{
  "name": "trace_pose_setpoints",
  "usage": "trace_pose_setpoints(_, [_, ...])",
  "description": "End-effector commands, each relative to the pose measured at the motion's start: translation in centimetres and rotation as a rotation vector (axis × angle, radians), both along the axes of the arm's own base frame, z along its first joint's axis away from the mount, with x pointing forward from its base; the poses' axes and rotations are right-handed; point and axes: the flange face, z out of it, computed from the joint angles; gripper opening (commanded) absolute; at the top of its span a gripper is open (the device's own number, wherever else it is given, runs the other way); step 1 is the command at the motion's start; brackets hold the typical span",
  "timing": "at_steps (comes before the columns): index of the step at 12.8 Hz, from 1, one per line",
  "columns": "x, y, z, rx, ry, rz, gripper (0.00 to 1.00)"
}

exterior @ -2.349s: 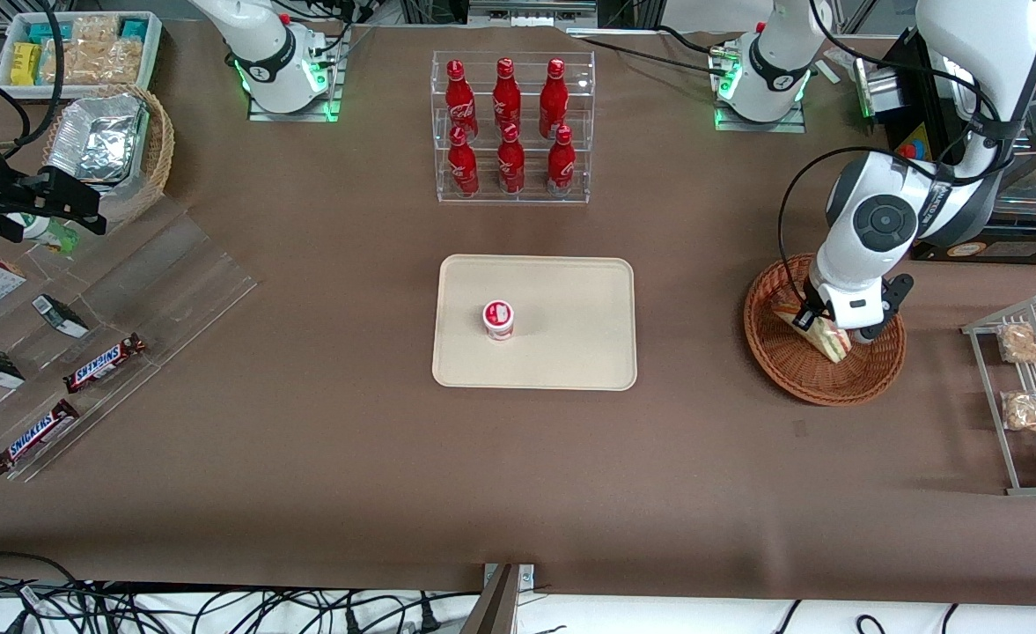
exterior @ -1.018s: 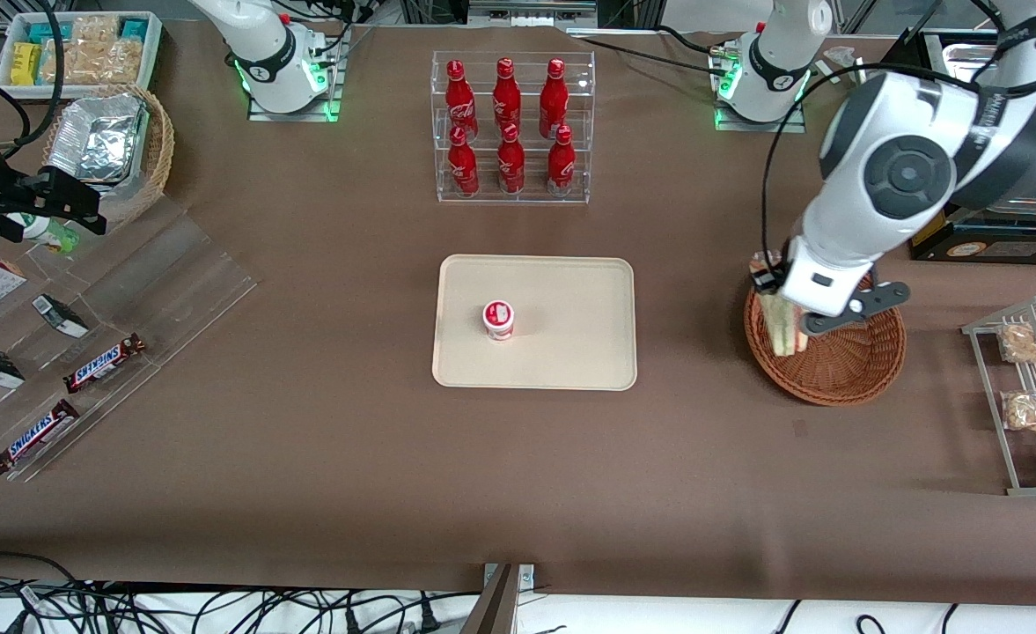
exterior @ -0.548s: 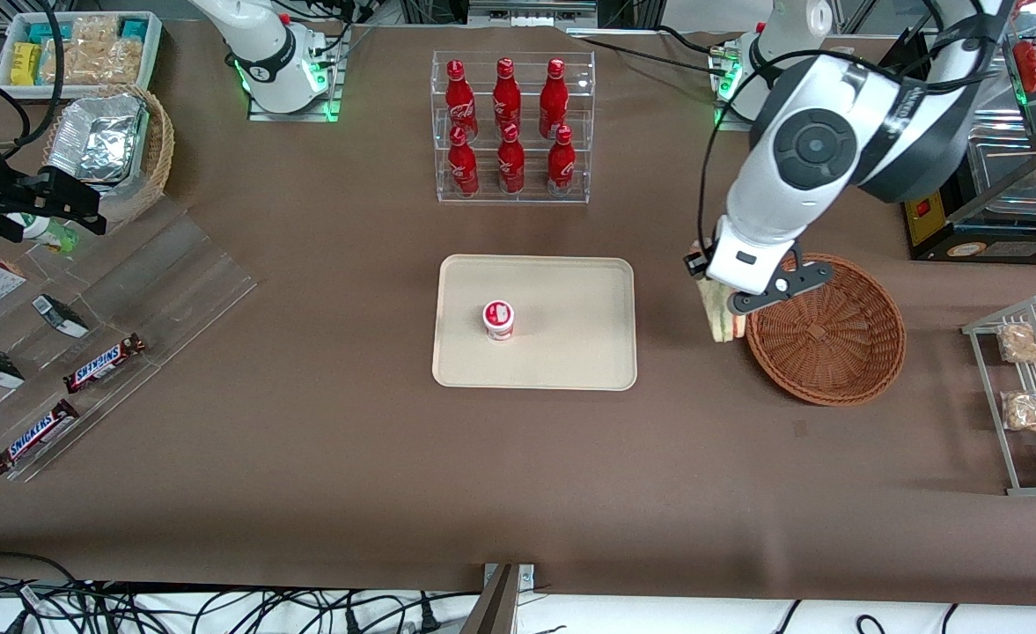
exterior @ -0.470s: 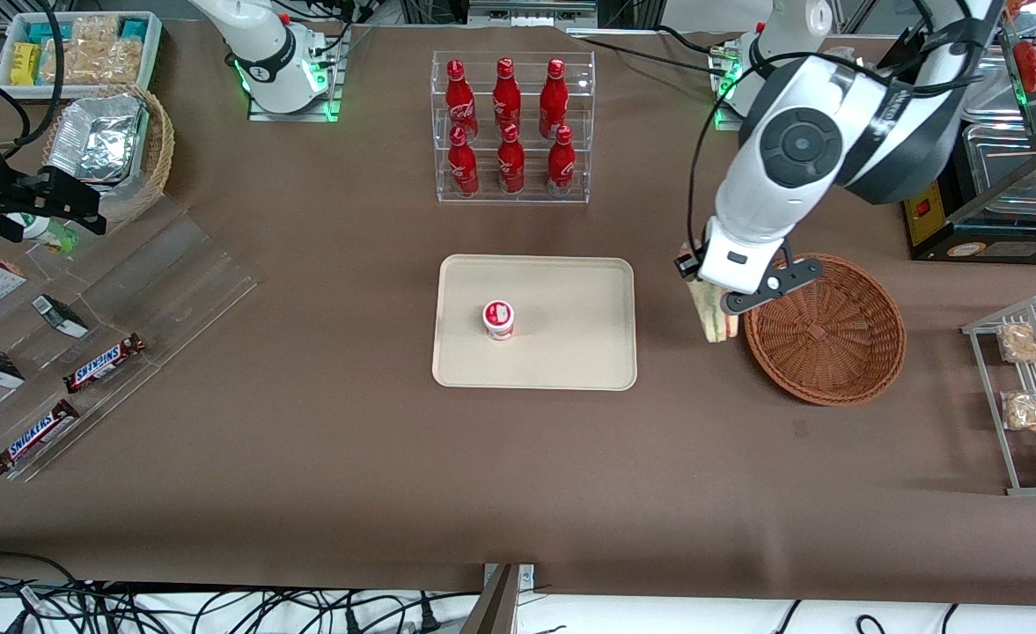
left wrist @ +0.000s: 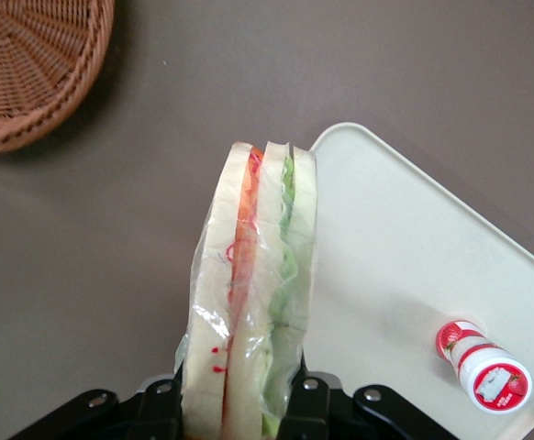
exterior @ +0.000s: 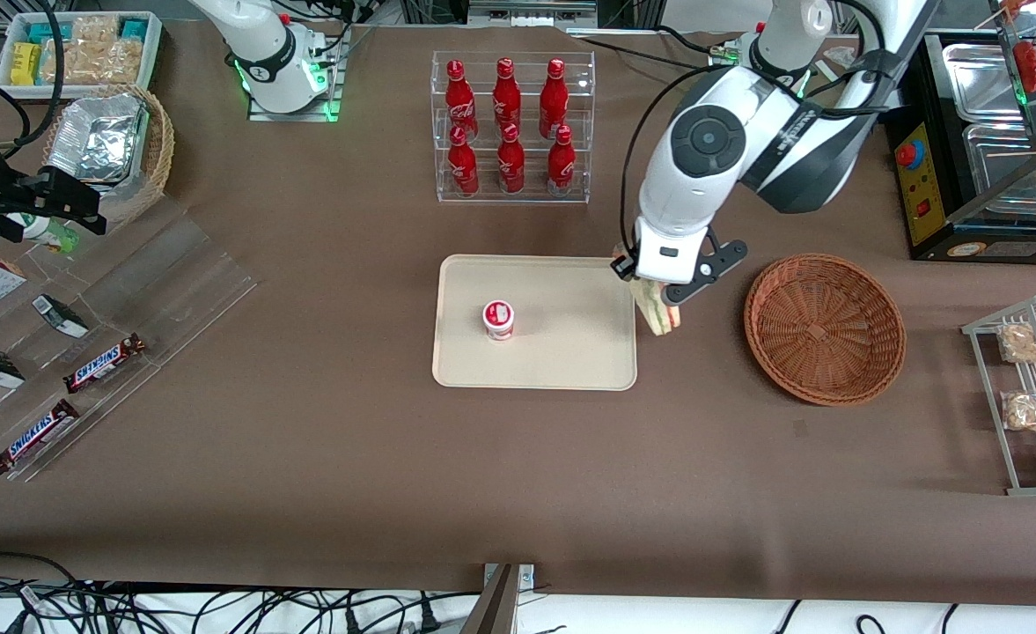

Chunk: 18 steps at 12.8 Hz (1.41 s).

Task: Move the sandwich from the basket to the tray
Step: 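Carry the sandwich over the cream tray beside the yogurt bottle, then lower the sandwich onto the tray with the left gripper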

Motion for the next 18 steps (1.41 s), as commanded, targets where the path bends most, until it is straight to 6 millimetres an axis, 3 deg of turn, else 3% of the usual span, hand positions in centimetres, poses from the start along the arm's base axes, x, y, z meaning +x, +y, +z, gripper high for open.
trace_pose_setpoints(1, [0.0, -2.3, -1.1, 0.004, -0.025, 0.014, 0.37])
trace_pose_setpoints(4, [-0.7, -4.1, -3.7, 0.052, -0.054, -0.008, 0.36])
trace_pose_setpoints(7, [-2.2, -7.8, -6.4, 0.071, -0.109, -0.153, 0.34])
trace_pose_setpoints(10, [-4.0, -10.5, -7.7, 0.04, -0.113, -0.241, 0.35])
trace_pose_setpoints(14, [-4.0, -10.6, -7.7, 0.025, -0.099, -0.383, 0.36])
trace_pose_setpoints(17, [-3.7, -11.0, -8.6, -0.013, -0.127, -0.43, 0.36])
trace_pose_setpoints(18, [-3.3, -11.0, -9.7, -0.036, -0.129, -0.425, 0.36])
